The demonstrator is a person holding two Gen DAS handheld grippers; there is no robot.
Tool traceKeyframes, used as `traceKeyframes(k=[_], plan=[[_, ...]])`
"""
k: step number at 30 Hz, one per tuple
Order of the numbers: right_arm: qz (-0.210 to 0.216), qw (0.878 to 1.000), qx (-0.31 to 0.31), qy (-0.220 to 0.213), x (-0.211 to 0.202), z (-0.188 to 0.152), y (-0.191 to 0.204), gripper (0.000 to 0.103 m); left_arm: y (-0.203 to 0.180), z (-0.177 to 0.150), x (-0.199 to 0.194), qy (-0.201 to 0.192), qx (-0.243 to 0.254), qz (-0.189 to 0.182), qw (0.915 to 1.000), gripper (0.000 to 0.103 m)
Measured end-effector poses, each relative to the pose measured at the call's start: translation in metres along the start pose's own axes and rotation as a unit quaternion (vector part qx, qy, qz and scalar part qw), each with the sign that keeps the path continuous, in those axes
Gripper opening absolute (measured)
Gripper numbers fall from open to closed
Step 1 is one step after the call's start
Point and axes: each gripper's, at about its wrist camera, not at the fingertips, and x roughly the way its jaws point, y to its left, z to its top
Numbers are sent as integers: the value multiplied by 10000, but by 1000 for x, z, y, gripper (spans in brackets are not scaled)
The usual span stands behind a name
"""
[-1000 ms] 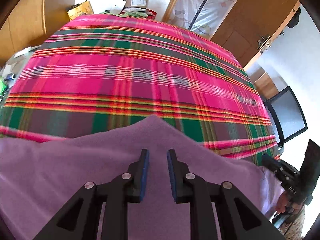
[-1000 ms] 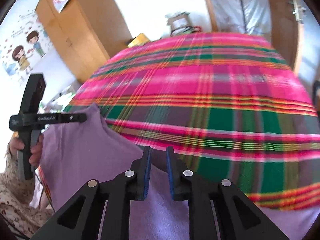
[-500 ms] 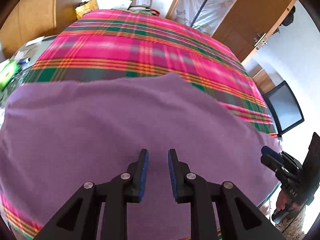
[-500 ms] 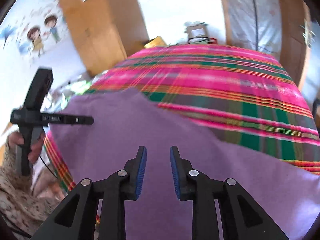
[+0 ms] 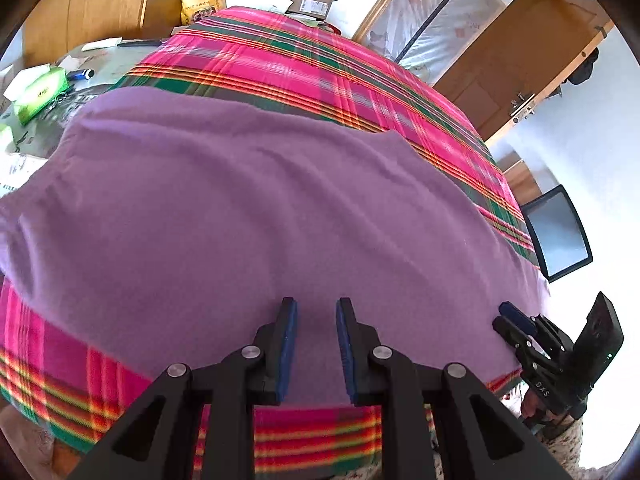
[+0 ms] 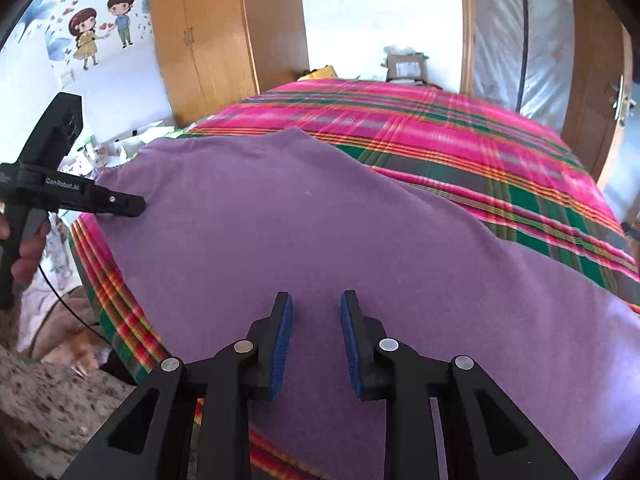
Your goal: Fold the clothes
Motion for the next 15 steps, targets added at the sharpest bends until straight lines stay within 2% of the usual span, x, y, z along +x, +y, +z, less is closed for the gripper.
traceKeyframes(k=[8, 11, 15], plan=[[-505, 9985, -227, -41, -3, -4, 16, 28, 19, -17, -14, -220, -166, -265, 9993, 20], [-197, 9990, -290, -266, -2, 11, 31, 28, 24, -20, -24, -401, -233, -160, 9988, 20], [-77, 9956, -837, -420, 15, 30, 66, 30, 33, -22, -42, -792, -393, -59, 9961, 20]])
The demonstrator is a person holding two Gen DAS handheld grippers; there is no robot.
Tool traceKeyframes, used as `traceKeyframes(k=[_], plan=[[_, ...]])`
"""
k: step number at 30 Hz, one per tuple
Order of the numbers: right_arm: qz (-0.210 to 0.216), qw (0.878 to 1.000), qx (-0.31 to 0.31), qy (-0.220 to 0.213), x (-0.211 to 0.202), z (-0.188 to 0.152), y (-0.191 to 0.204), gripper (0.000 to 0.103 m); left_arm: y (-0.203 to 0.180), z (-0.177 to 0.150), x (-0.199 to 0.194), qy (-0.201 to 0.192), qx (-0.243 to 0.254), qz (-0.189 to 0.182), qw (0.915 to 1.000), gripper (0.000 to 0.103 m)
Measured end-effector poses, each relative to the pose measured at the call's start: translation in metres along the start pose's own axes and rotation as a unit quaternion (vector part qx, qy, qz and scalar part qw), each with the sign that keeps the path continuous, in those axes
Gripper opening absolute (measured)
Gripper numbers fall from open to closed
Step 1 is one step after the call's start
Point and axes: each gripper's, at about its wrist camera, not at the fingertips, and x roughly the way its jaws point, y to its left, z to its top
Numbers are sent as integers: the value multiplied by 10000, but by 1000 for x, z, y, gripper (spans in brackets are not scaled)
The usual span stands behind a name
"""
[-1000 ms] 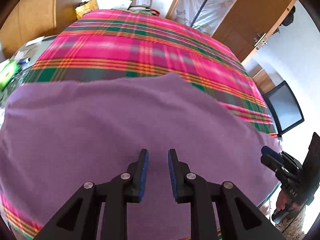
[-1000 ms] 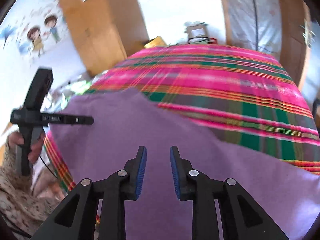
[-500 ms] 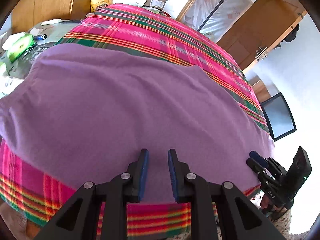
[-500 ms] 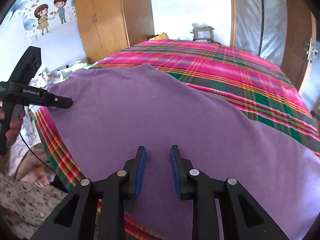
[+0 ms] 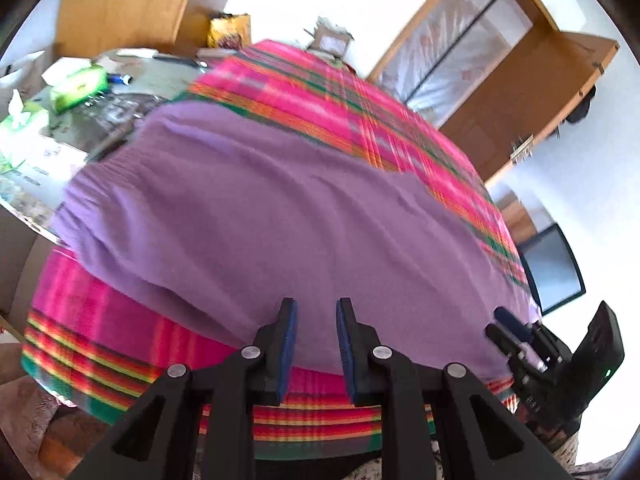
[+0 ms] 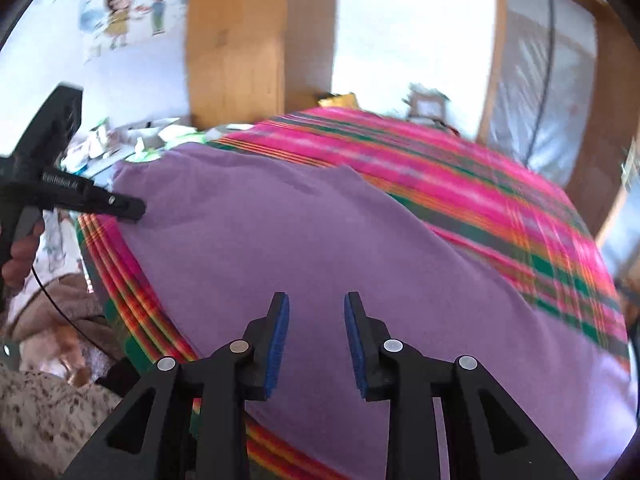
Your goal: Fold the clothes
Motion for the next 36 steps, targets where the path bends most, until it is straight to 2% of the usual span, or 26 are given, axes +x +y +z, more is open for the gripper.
traceKeyframes(k=[5, 8, 10, 15, 20, 22, 25, 27, 31, 34, 35, 36], plan=[[400, 9985, -293, 227, 21, 2, 26, 31, 25, 0, -9, -73, -328, 315, 9989, 21], [326, 9985, -289, 330, 27, -2, 28, 31, 44, 0, -19, -199, -673, 313, 9970, 21], [373, 9986, -201, 314, 27, 6, 28, 32, 60, 5, -28, -386, -1077, 258, 9931, 22], [837, 9959, -340, 37, 37, 35, 45, 32, 91, 15, -45, -646, -1811, 305, 9809, 25], [1601, 9861, -441, 91, 61, 57, 73, 32, 96, 20, -47, -601, -2033, 248, 9770, 25], [1821, 9809, -671, 85, 66, 60, 90, 32, 99, 23, -46, -618, -2076, 216, 9760, 25], [2094, 9727, -998, 89, 74, 62, 114, 32, 104, 27, -50, -767, -2182, 367, 9722, 25], [2184, 9686, -1183, 111, 79, 62, 126, 32, 109, 26, -53, -860, -2319, 409, 9681, 26], [1951, 9678, -1586, 85, 90, 66, 145, 32, 119, 25, -52, -833, -2496, 476, 9636, 27], [1928, 9678, -1614, 128, 98, 72, 154, 32, 120, 27, -47, -683, -2554, 187, 9642, 27], [1889, 9688, -1598, 130, 99, 74, 155, 29, 120, 28, -45, -630, -2570, 128, 9643, 27], [1871, 9694, -1581, 170, 100, 75, 156, 20, 119, 30, -44, -613, -2553, 120, 9648, 27]])
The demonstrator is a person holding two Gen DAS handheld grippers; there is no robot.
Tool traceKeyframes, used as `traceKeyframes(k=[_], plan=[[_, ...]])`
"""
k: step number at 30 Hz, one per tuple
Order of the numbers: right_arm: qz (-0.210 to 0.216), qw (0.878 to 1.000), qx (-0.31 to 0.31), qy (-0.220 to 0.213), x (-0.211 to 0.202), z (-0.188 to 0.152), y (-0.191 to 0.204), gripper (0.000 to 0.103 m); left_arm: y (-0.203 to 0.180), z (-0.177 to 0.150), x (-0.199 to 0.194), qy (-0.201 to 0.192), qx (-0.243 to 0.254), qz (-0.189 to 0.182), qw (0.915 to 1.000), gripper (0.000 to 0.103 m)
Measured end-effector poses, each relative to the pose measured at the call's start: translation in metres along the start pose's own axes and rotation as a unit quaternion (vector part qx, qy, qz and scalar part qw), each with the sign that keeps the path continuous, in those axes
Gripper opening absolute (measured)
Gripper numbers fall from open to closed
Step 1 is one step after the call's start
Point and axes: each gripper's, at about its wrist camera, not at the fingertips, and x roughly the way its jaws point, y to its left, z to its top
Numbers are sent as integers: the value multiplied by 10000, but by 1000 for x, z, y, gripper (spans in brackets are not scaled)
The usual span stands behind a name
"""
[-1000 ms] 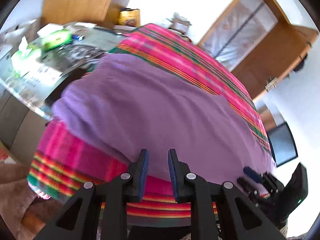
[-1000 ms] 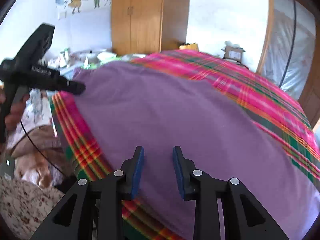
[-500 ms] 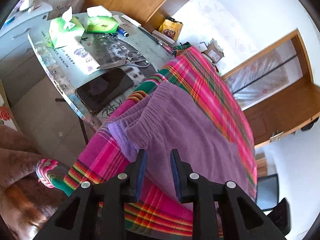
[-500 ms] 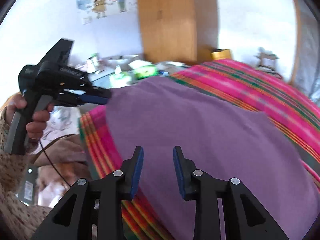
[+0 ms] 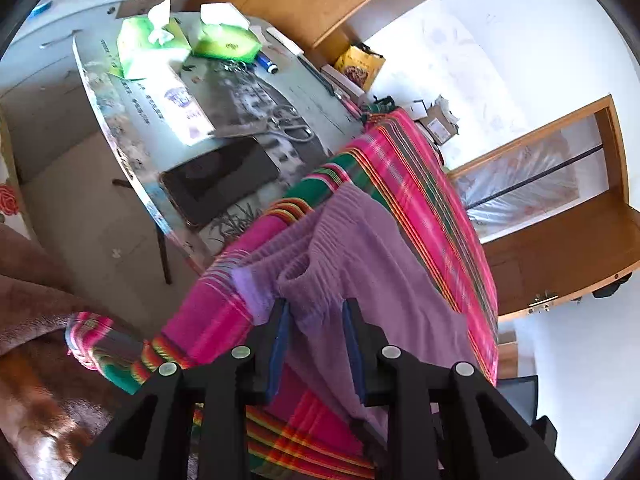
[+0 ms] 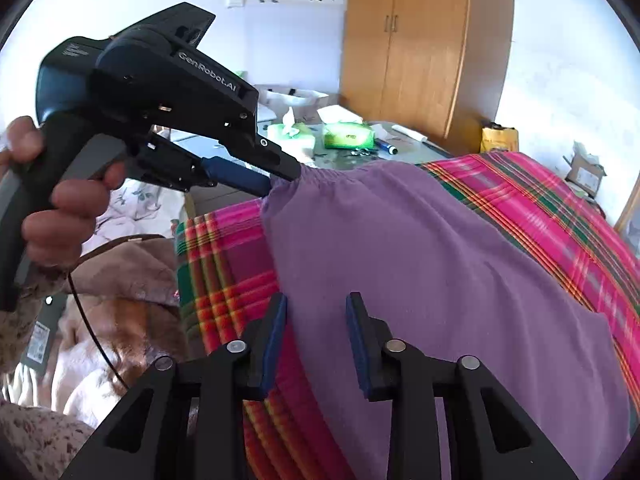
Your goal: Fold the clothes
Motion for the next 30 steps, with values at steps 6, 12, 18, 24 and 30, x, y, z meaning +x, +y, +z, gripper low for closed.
traceKeyframes(k=[6, 12, 18, 24, 30], plan=[[-70, 9997, 222, -48, -4, 8, -6, 6, -1, 11, 4, 53, -129, -341, 9993, 20], [-223, 9996, -138, -57, 3, 28, 9, 30, -4, 16, 3, -31, -84, -479, 9988, 18], [-644, 9955, -691, 42, 30, 57, 33, 32, -5, 19, -3, -88, -67, -628, 9980, 15], [-722, 9968, -348, -52, 30, 82, 17, 5, -2, 24, -13, -267, -69, -720, 9970, 15], [-896, 9946, 138, -510, 0, 104, -15, 4, 4, 23, -15, -369, -7, -789, 9962, 15]])
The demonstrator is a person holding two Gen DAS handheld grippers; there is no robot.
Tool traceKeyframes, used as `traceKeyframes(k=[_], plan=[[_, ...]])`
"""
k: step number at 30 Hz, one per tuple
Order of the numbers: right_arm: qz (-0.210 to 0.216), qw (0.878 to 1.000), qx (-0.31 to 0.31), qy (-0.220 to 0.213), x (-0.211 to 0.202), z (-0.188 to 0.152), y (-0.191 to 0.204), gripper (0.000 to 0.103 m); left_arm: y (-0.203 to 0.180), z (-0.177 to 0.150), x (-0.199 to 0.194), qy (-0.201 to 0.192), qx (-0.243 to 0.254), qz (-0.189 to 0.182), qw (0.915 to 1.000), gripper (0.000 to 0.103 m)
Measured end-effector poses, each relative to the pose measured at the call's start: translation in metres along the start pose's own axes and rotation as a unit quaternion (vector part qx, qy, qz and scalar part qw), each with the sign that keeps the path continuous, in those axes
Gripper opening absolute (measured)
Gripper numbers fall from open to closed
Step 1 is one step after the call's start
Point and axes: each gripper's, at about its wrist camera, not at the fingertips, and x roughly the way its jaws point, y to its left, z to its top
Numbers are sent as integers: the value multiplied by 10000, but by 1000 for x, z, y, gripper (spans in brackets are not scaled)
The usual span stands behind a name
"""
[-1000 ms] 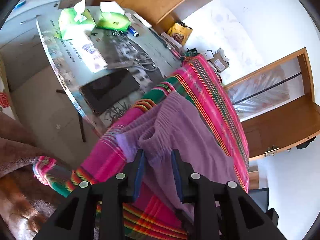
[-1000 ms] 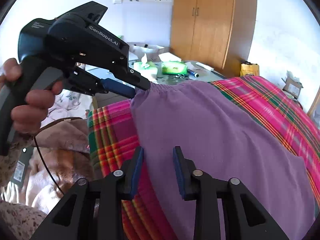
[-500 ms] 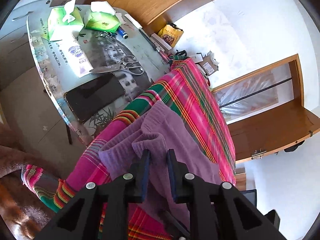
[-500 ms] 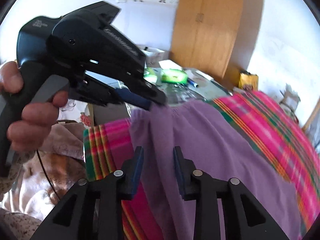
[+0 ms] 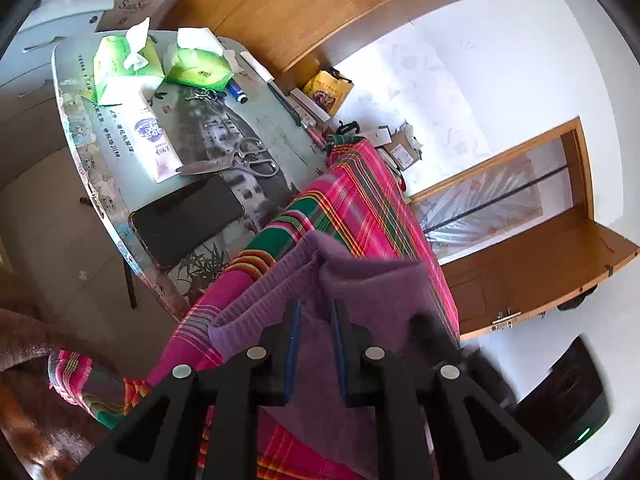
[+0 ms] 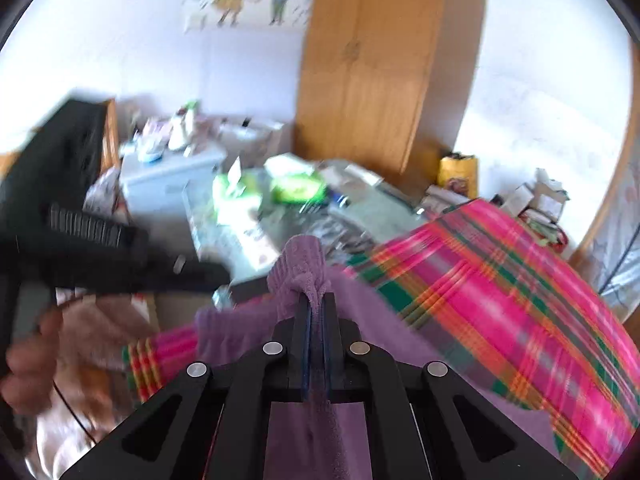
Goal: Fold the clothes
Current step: 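Lift the grasped fleece waistband end up with both grippers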
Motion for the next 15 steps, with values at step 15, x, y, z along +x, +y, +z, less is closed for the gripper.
traceKeyframes(k=[15], plan=[[-446, 9987, -60, -245, -7, 30, -37, 5, -15, -10, 46, 640, 744, 151, 9951, 15]])
